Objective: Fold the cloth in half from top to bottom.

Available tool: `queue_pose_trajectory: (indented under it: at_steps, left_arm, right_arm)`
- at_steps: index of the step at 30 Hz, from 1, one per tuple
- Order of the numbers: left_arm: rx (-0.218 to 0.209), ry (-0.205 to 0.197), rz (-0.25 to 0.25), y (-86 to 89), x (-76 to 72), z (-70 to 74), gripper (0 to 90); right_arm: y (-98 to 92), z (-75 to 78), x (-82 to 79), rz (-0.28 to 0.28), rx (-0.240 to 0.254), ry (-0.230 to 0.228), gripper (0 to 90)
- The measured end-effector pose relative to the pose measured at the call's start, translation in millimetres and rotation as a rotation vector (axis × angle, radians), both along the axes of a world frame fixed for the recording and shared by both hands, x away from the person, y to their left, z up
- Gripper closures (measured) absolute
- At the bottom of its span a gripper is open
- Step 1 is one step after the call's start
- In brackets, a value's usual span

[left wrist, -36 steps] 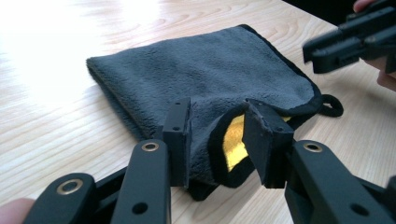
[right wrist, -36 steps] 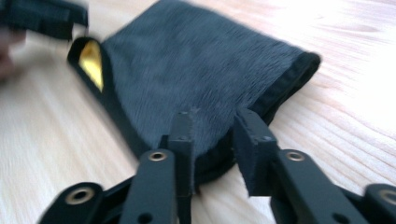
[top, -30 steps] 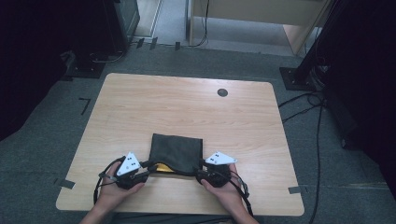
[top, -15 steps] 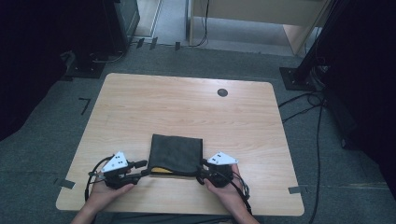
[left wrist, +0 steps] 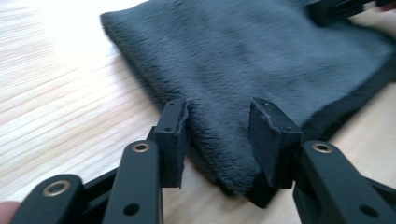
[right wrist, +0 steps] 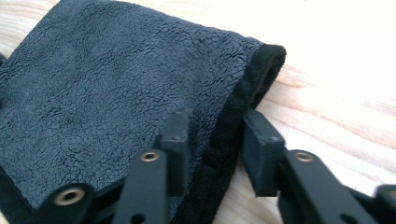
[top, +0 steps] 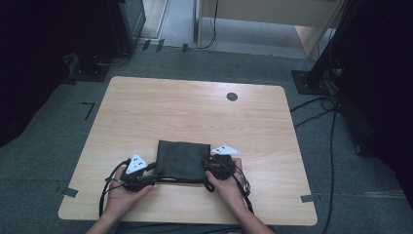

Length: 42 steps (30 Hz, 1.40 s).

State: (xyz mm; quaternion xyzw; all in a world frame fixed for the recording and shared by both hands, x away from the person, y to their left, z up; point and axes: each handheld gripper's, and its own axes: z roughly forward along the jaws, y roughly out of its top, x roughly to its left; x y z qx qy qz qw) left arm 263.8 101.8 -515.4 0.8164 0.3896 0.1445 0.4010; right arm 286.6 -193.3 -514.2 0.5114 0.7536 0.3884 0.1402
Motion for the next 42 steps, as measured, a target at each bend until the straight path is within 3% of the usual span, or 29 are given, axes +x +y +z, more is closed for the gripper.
queue_pose_trajectory:
  at_steps: [3, 7, 14, 22, 30, 36, 39, 42]
  left_arm:
    - [0.033, -0.01, 0.008, -7.2, 5.8, 1.1, 59.5]
    - [0.039, -0.019, 0.022, -12.5, 17.4, 0.7, 57.9]
    - [0.046, -0.019, 0.07, -29.4, 50.7, 1.1, 56.8]
    - [-0.009, 0.006, 0.141, -47.8, 81.1, -0.3, 58.8]
    - [-0.014, 0.015, 0.14, -65.0, 103.5, 0.0, 59.0]
    - [-0.048, 0.023, 0.124, -64.8, 108.6, 0.1, 60.7]
    - [-0.081, -0.003, 0.132, -62.3, 104.4, 1.9, 58.4]
    - [-0.123, -0.023, 0.133, -61.1, 98.9, 5.7, 57.3]
  right_arm:
    - [1.0, -0.1, 5.1, -0.003, -0.014, -0.012, 69.9]
    - [-2.2, -0.4, 17.4, -0.026, -0.016, -0.016, 71.0]
    - [-5.0, 1.1, 44.4, -0.08, -0.071, -0.045, 72.7]
    - [-13.0, 1.1, 71.8, -0.141, -0.093, -0.06, 74.4]
    - [-28.7, -0.4, 90.5, -0.175, -0.094, -0.079, 75.3]
    - [-36.3, -2.2, 96.7, -0.188, -0.079, -0.089, 75.2]
    - [-38.1, -1.3, 95.7, -0.188, -0.068, -0.093, 70.9]
    - [-43.9, 4.0, 89.9, -0.199, 0.003, -0.094, 61.2]
